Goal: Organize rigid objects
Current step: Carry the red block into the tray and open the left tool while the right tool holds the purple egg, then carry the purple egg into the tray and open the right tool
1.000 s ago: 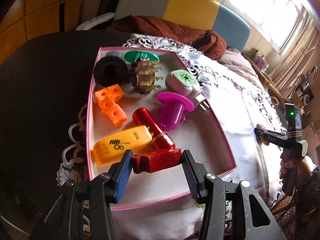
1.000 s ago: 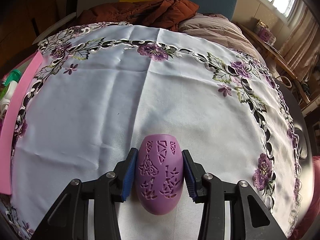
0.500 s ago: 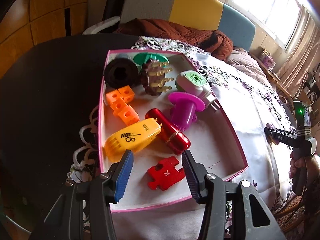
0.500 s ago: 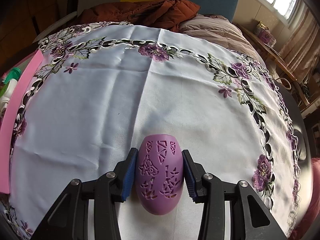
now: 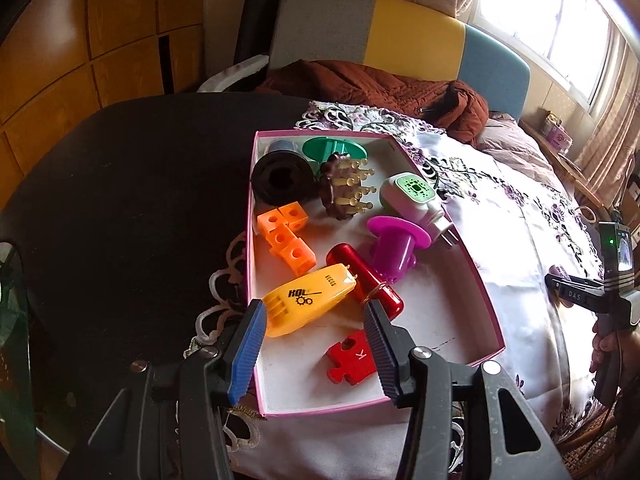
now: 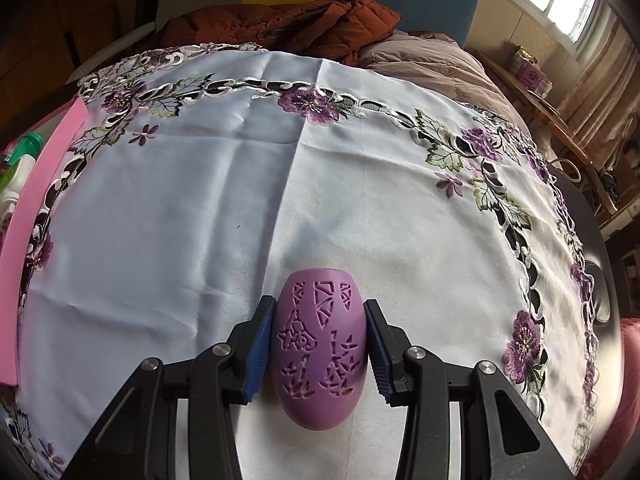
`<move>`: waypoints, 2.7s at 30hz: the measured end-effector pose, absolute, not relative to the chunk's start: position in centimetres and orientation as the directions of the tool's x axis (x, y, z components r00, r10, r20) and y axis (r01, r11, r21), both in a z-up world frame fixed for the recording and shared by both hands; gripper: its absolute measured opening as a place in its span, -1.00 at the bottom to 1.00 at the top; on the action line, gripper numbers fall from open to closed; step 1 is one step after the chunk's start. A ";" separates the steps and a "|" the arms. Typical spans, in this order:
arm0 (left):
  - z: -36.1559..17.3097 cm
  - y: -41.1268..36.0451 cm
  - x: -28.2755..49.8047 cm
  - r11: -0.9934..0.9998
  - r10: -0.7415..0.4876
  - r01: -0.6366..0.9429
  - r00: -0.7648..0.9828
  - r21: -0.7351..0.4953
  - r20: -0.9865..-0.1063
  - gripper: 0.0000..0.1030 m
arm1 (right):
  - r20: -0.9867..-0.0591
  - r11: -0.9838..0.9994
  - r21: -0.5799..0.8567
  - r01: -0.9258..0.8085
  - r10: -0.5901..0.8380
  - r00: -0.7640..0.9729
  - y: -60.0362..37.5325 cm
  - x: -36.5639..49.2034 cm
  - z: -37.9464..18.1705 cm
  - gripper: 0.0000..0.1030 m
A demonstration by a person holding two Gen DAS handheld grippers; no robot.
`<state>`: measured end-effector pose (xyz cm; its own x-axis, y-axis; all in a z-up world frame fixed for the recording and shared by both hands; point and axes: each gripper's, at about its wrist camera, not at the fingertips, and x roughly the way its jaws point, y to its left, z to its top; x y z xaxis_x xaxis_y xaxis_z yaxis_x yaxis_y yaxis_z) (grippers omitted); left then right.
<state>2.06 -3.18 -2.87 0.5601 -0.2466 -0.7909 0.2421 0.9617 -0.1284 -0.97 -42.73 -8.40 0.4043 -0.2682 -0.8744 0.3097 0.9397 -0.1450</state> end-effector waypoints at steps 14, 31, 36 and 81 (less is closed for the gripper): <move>-2.2 -1.2 1.8 0.964 -0.259 0.204 0.591 -0.168 -0.765 -0.01 | -0.880 0.934 -0.117 0.337 -0.255 0.401 -42.8 -1.2 -7.9 -0.15; -2.4 1.2 1.8 0.969 -0.247 0.154 0.604 -0.194 -0.758 -0.01 | -0.782 0.979 0.138 0.150 0.015 0.623 -33.4 -0.8 0.3 -0.15; -2.5 2.0 1.8 0.970 -0.240 0.134 0.611 -0.201 -0.754 -0.01 | -0.761 0.984 0.181 0.007 0.135 0.634 -27.7 0.1 1.6 -0.15; -0.9 1.0 -0.1 0.987 -0.160 0.123 0.668 -0.104 -0.726 0.10 | -0.742 1.000 0.008 -0.008 0.011 0.670 -19.5 0.8 -3.1 0.57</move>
